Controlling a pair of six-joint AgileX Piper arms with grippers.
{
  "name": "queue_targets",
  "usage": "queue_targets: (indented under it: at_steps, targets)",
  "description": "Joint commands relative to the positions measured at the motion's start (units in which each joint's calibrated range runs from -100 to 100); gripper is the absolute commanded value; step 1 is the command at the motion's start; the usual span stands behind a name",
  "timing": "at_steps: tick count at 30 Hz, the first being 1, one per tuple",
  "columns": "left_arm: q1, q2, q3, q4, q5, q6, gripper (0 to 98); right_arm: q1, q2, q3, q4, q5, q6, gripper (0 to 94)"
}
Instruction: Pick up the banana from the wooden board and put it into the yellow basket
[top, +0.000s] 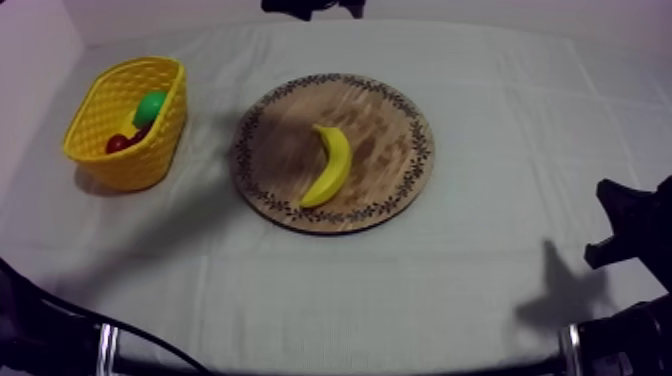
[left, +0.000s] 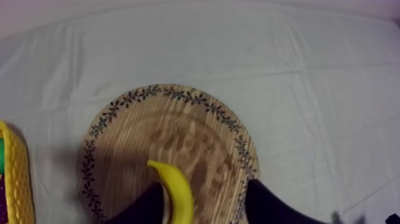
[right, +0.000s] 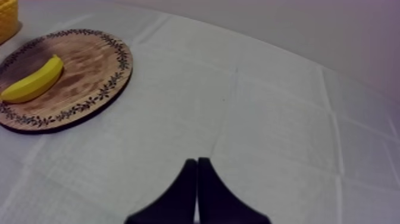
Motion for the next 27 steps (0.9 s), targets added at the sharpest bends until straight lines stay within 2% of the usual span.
queue_targets:
  at_steps: [1, 16, 27]
  targets:
    - [-0.4, 0.1, -0.3, 0.52, -0.4, -0.3, 66.1, 0.0, 0.0, 0.0, 0.0, 0.0, 0.0, 0.3]
    - [-1.1, 1.5, 2.2, 3.15, -0.1, -0.9, 71.2, 0.0, 0.0, 0.0, 0.0, 0.0, 0.0, 0.3]
    - [-1.1, 7.3, 10.7, 5.88, -1.3, 1.5, 72.0, 0.0, 0.0, 0.0, 0.0, 0.0, 0.0, 0.3]
